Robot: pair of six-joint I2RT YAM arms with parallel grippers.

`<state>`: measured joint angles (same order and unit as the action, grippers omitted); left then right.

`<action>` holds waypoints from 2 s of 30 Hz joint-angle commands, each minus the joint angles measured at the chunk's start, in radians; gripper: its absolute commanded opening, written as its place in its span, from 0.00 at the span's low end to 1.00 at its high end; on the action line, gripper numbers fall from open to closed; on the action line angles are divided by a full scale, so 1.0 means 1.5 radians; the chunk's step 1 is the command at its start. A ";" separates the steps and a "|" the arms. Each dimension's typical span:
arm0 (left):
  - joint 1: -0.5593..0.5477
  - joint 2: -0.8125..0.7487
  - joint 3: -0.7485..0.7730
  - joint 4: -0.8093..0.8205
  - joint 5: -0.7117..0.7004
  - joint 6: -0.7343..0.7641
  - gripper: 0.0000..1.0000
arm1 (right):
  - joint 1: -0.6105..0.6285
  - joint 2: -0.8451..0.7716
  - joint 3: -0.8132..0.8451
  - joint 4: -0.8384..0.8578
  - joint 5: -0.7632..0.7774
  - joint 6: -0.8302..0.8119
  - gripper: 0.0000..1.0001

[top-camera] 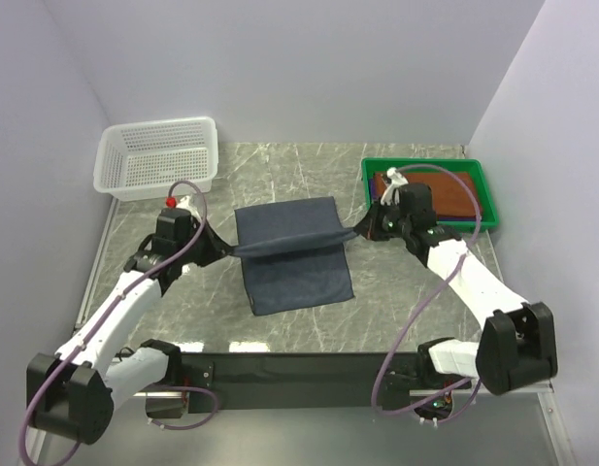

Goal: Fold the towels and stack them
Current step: Fold the towel

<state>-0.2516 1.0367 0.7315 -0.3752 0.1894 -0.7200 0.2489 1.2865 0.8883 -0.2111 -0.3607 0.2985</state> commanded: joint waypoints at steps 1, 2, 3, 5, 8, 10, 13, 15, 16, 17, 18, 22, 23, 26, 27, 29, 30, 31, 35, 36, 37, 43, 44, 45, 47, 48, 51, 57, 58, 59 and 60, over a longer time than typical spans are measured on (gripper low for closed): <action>0.000 -0.040 -0.053 -0.025 -0.018 -0.004 0.01 | -0.016 -0.047 -0.063 0.001 0.048 0.006 0.00; -0.006 -0.051 -0.068 -0.015 -0.011 -0.010 0.01 | -0.016 -0.054 -0.080 0.007 0.052 0.015 0.00; -0.010 -0.054 -0.104 0.008 -0.007 -0.023 0.01 | -0.015 -0.055 -0.094 0.024 0.056 0.018 0.00; -0.027 -0.049 -0.137 0.031 0.003 -0.037 0.01 | -0.016 -0.043 -0.135 0.038 0.059 0.032 0.00; -0.045 -0.031 -0.184 0.073 0.005 -0.064 0.01 | -0.016 -0.010 -0.172 0.073 0.059 0.054 0.00; -0.058 -0.018 -0.212 0.101 0.000 -0.074 0.01 | -0.016 0.017 -0.188 0.098 0.051 0.067 0.00; -0.066 -0.002 -0.230 0.112 -0.005 -0.079 0.01 | -0.016 0.041 -0.193 0.113 0.045 0.075 0.00; -0.071 0.006 -0.235 0.117 -0.010 -0.080 0.01 | -0.015 0.056 -0.195 0.118 0.037 0.081 0.00; -0.074 0.007 -0.236 0.118 -0.013 -0.079 0.01 | -0.015 0.063 -0.196 0.119 0.036 0.083 0.00; -0.075 0.009 -0.236 0.118 -0.014 -0.078 0.01 | -0.015 0.065 -0.197 0.119 0.036 0.084 0.00; -0.076 0.009 -0.236 0.118 -0.017 -0.079 0.01 | -0.015 0.066 -0.197 0.121 0.036 0.085 0.00; -0.081 0.012 -0.237 0.121 -0.017 -0.079 0.01 | -0.015 0.078 -0.198 0.120 0.041 0.090 0.00; -0.083 0.016 -0.237 0.120 -0.020 -0.079 0.01 | -0.016 0.084 -0.197 0.120 0.042 0.093 0.00; -0.088 0.008 -0.240 0.111 -0.028 -0.078 0.02 | -0.015 0.085 -0.198 0.120 0.044 0.096 0.00; -0.089 0.002 -0.241 0.107 -0.031 -0.078 0.03 | -0.016 0.082 -0.200 0.118 0.045 0.095 0.00; -0.091 -0.019 -0.242 0.097 -0.037 -0.082 0.06 | -0.016 0.072 -0.202 0.113 0.046 0.091 0.02; -0.092 -0.027 -0.242 0.095 -0.036 -0.083 0.07 | -0.016 0.068 -0.203 0.108 0.046 0.091 0.04; -0.094 -0.044 -0.242 0.089 -0.038 -0.084 0.10 | -0.016 0.058 -0.205 0.106 0.042 0.092 0.07; -0.103 -0.078 -0.244 0.072 -0.024 -0.100 0.39 | -0.015 0.026 -0.215 0.098 -0.003 0.092 0.25; -0.106 -0.087 -0.241 0.065 -0.018 -0.104 0.44 | -0.013 0.016 -0.221 0.090 -0.012 0.091 0.28; -0.115 -0.107 -0.239 0.059 -0.013 -0.108 0.56 | -0.012 -0.010 -0.225 0.084 -0.018 0.086 0.36; -0.140 -0.220 -0.221 -0.003 -0.014 -0.143 0.86 | 0.028 -0.138 -0.226 0.010 0.014 0.036 0.48; -0.140 -0.234 -0.218 -0.008 -0.015 -0.145 0.88 | 0.054 -0.149 -0.220 0.002 0.029 0.025 0.49; -0.141 -0.245 -0.206 -0.019 -0.020 -0.143 0.91 | 0.076 -0.155 -0.198 -0.010 0.067 0.014 0.53; -0.140 -0.259 -0.185 -0.036 -0.052 -0.129 0.98 | 0.140 -0.142 -0.168 -0.021 0.099 -0.037 0.57; -0.140 -0.255 -0.159 -0.052 -0.072 -0.119 0.99 | 0.159 -0.129 -0.135 -0.024 0.110 -0.054 0.58; -0.140 -0.220 -0.098 -0.074 -0.140 -0.058 0.99 | 0.235 -0.045 -0.062 -0.024 0.101 -0.124 0.61; -0.126 -0.157 -0.008 -0.065 -0.280 0.092 0.99 | 0.337 0.158 0.099 -0.064 0.080 -0.272 0.64; -0.122 -0.157 -0.005 -0.057 -0.288 0.110 0.99 | 0.340 0.200 0.114 -0.072 0.069 -0.299 0.64; -0.117 -0.158 -0.003 -0.037 -0.295 0.137 0.99 | 0.344 0.221 0.128 -0.078 0.053 -0.310 0.64; -0.107 -0.161 -0.004 -0.029 -0.302 0.152 0.99 | 0.350 0.254 0.151 -0.084 0.048 -0.331 0.64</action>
<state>-0.4377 0.8024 0.6861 -0.4667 -0.1497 -0.6453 0.7601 1.5810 1.0340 -0.2722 -0.2565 -0.0456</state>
